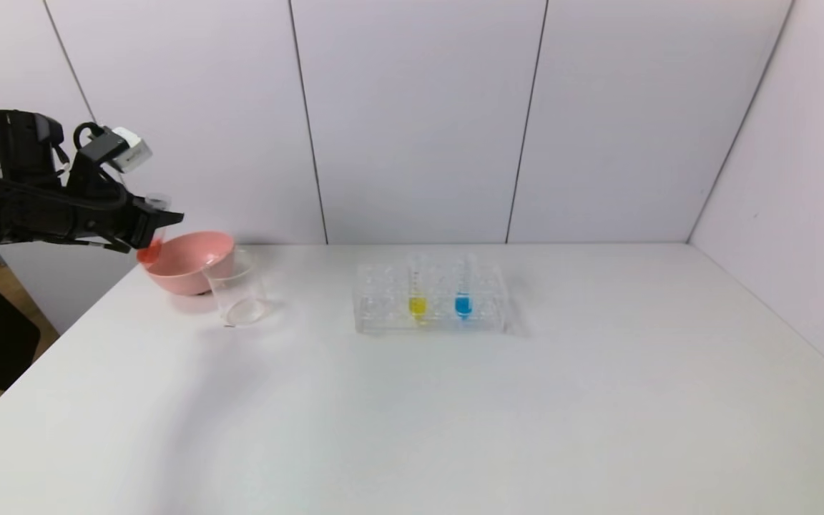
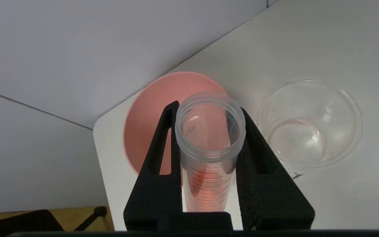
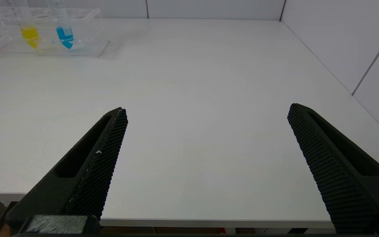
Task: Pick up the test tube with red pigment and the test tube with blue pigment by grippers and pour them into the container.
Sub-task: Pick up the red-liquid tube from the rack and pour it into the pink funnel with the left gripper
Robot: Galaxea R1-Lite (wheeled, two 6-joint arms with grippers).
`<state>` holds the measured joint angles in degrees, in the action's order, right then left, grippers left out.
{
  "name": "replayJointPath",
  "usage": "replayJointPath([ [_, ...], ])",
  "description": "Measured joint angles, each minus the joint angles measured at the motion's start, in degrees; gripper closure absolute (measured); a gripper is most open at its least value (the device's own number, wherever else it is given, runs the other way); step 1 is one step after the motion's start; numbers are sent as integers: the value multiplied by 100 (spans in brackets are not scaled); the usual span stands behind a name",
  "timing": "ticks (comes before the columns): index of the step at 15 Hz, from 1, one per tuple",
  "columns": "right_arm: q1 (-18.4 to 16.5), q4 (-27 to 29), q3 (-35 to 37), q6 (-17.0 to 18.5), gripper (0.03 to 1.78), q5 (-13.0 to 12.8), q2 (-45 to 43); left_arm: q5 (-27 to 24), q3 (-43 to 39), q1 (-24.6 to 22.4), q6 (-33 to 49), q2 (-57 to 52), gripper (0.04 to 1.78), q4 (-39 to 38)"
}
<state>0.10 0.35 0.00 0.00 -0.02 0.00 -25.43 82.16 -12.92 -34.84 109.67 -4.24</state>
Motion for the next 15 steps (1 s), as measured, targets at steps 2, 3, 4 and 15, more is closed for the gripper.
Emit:
replayJointPath([
  [2, -5, -2, 0, 0, 4, 2, 0, 0, 271, -5, -536, 43, 135, 384],
  [3, -5, -2, 0, 0, 4, 2, 0, -1, 380, -5, -722, 61, 135, 506],
  [4, -5, -2, 0, 0, 4, 2, 0, -4, 518, -2, -895, 80, 135, 644],
  [15, -2, -2, 0, 0, 4, 2, 0, -139, 1552, 20, -2748, 111, 135, 2547],
])
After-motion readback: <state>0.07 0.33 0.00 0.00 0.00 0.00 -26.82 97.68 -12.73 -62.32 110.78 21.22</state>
